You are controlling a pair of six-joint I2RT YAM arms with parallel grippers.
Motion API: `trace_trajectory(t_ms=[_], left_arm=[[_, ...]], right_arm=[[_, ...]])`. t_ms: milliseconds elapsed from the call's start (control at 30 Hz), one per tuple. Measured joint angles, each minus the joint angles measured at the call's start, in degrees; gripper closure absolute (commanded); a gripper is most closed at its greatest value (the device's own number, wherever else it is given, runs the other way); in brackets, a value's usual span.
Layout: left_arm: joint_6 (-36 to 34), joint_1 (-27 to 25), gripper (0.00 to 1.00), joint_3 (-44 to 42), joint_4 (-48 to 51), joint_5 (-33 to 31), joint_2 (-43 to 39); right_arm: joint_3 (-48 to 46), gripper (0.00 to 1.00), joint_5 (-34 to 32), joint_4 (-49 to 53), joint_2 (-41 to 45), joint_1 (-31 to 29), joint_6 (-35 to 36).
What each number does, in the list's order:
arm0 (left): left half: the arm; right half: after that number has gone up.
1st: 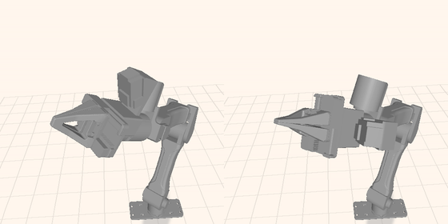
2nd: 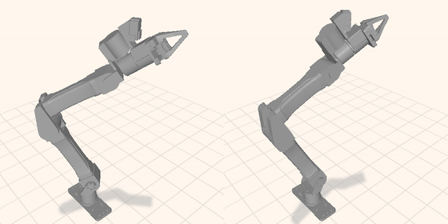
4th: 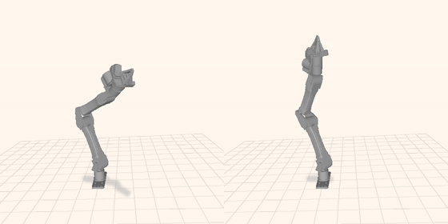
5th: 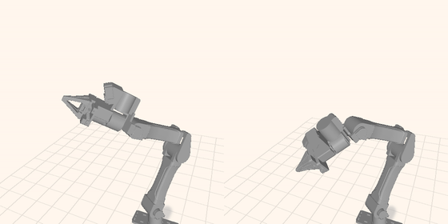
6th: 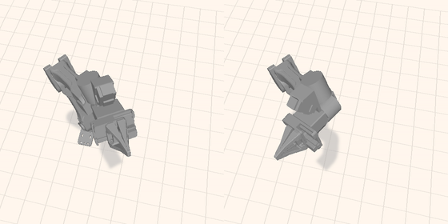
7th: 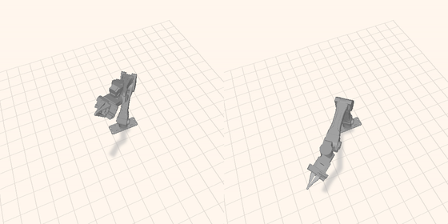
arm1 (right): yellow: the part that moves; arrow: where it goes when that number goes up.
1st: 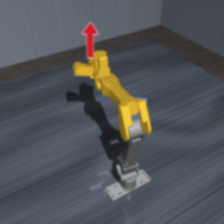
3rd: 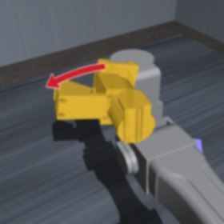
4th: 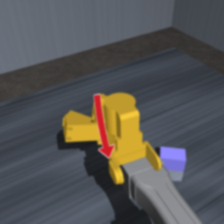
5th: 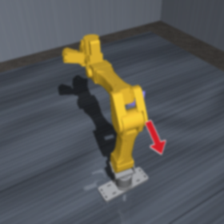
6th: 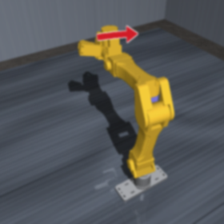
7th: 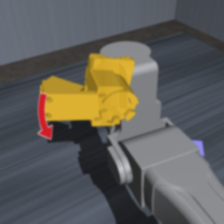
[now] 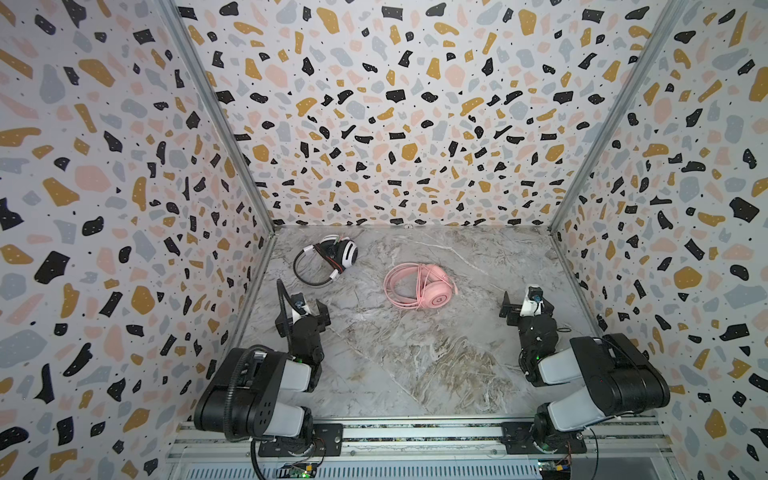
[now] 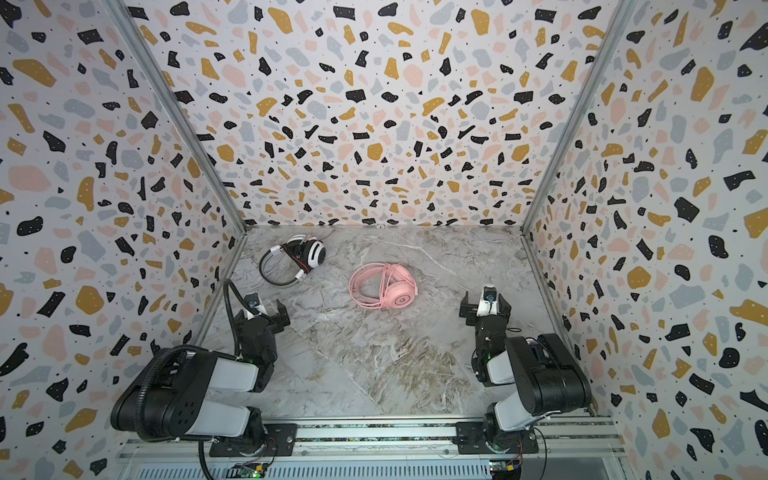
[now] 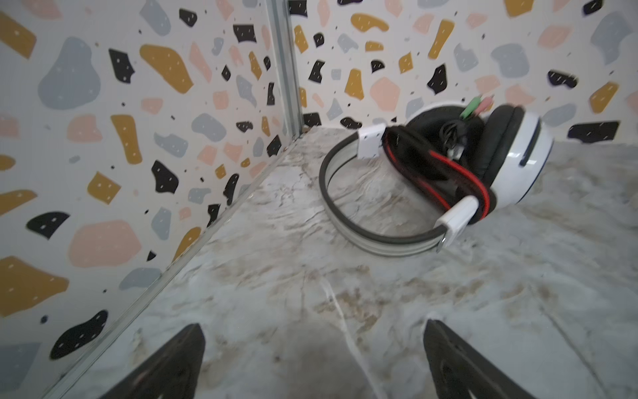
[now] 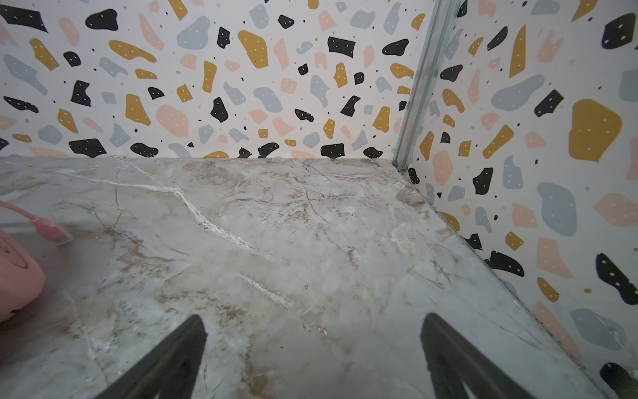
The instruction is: Wrap the headphones
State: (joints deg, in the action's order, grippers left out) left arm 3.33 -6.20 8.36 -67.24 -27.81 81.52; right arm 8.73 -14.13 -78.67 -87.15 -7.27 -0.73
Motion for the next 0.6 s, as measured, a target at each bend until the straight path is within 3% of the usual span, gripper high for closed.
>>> trace_trajectory(t_ms=[600], left_arm=[[-0.79,0.09,0.00,0.81,-0.04,1.86,-0.20]], right_arm=[[0.02,0.01,1.14,0.35,0.00,-0.09,0.79]])
